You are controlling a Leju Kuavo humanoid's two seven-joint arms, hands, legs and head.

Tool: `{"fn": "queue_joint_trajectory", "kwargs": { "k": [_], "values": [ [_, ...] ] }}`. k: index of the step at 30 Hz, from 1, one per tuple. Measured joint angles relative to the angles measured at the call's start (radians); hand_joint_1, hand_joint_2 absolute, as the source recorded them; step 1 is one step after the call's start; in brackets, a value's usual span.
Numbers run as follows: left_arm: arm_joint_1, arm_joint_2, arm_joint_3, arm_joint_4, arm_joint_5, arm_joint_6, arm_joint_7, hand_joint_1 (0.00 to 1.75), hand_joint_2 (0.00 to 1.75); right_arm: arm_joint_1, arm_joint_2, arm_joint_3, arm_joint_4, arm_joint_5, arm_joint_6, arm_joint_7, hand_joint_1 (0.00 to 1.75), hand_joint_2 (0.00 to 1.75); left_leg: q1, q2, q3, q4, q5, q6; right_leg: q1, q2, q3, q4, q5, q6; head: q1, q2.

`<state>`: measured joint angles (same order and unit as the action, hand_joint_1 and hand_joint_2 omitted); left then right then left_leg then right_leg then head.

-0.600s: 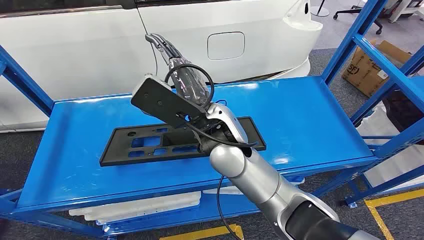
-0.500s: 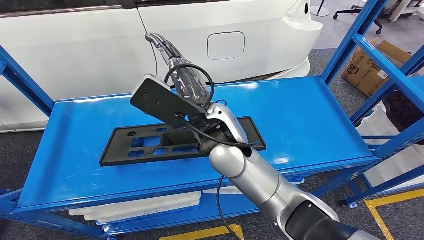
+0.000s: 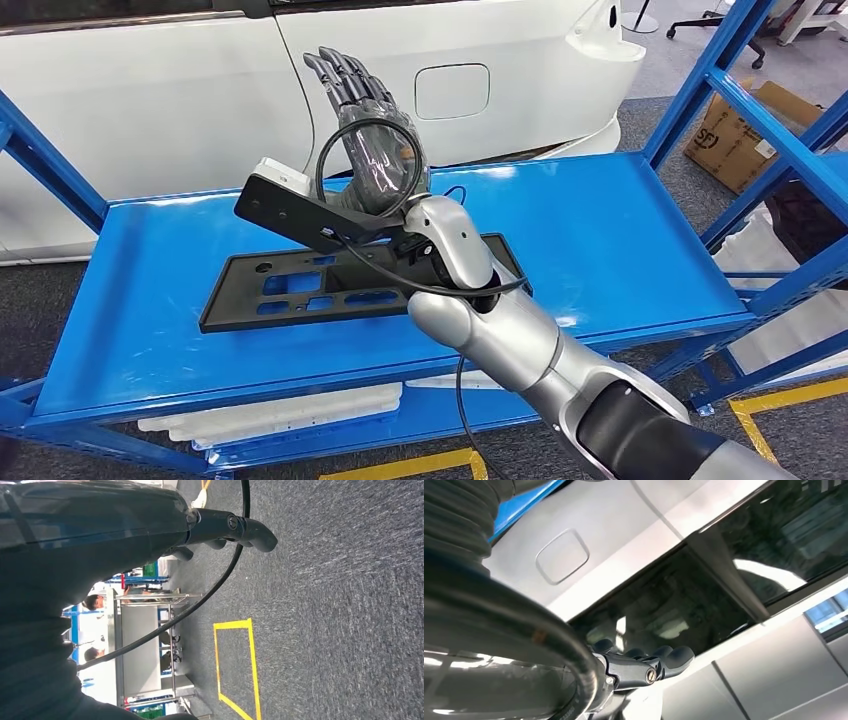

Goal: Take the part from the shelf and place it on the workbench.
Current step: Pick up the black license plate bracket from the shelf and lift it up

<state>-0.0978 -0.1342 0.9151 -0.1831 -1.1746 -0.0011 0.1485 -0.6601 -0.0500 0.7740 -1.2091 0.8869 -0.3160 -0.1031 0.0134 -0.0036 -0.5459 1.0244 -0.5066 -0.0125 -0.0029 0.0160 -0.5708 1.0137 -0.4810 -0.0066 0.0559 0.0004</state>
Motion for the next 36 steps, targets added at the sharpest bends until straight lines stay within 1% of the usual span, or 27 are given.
{"fn": "queue_joint_trajectory", "kwargs": {
  "k": [12,17,21,25,30,36],
  "values": [
    [0.007,0.000,0.004,0.000,0.006,-0.004,-0.005,0.00,1.75,-0.123,-0.102,0.065,0.088,0.247,0.068,0.096,0.00,1.75,0.000,0.000,0.000,0.000,0.000,0.000,0.000,0.000,0.000,0.000,0.000,0.000,0.000,0.000],
    [0.009,0.000,0.010,0.000,0.012,-0.005,-0.005,0.00,1.75,-0.161,-0.138,0.093,0.115,0.286,0.073,0.114,0.00,1.75,0.000,0.000,0.000,0.000,0.000,0.000,0.000,0.000,0.000,0.000,0.000,0.000,0.000,0.000],
    [0.010,0.000,0.019,0.000,0.019,-0.005,-0.004,0.00,1.75,-0.169,-0.166,0.099,0.117,0.281,0.075,0.118,0.00,1.75,0.000,0.000,0.000,0.000,0.000,0.000,0.000,0.000,0.000,0.000,0.000,0.000,0.000,0.000],
    [0.011,0.000,0.029,0.000,0.026,-0.004,0.000,0.00,1.75,-0.156,-0.195,0.091,0.098,0.205,0.090,0.091,0.00,1.75,0.000,0.000,0.000,0.000,0.000,0.000,0.000,0.000,0.000,0.000,0.000,0.000,0.000,0.000],
    [0.013,0.000,0.044,0.000,0.039,-0.001,0.002,0.00,1.75,-0.097,-0.240,0.058,0.022,0.098,0.096,0.048,0.00,1.75,0.000,-0.001,0.000,0.001,0.000,0.000,0.000,-0.001,0.000,0.000,0.000,0.000,0.000,0.000],
    [0.014,0.000,0.064,0.000,0.052,0.003,0.002,0.00,1.75,-0.014,-0.312,0.015,-0.098,0.036,0.096,0.017,0.00,1.75,-0.001,-0.001,0.000,0.000,0.000,0.000,0.000,-0.001,0.000,-0.001,0.000,0.000,0.000,0.000]
  ]
}}
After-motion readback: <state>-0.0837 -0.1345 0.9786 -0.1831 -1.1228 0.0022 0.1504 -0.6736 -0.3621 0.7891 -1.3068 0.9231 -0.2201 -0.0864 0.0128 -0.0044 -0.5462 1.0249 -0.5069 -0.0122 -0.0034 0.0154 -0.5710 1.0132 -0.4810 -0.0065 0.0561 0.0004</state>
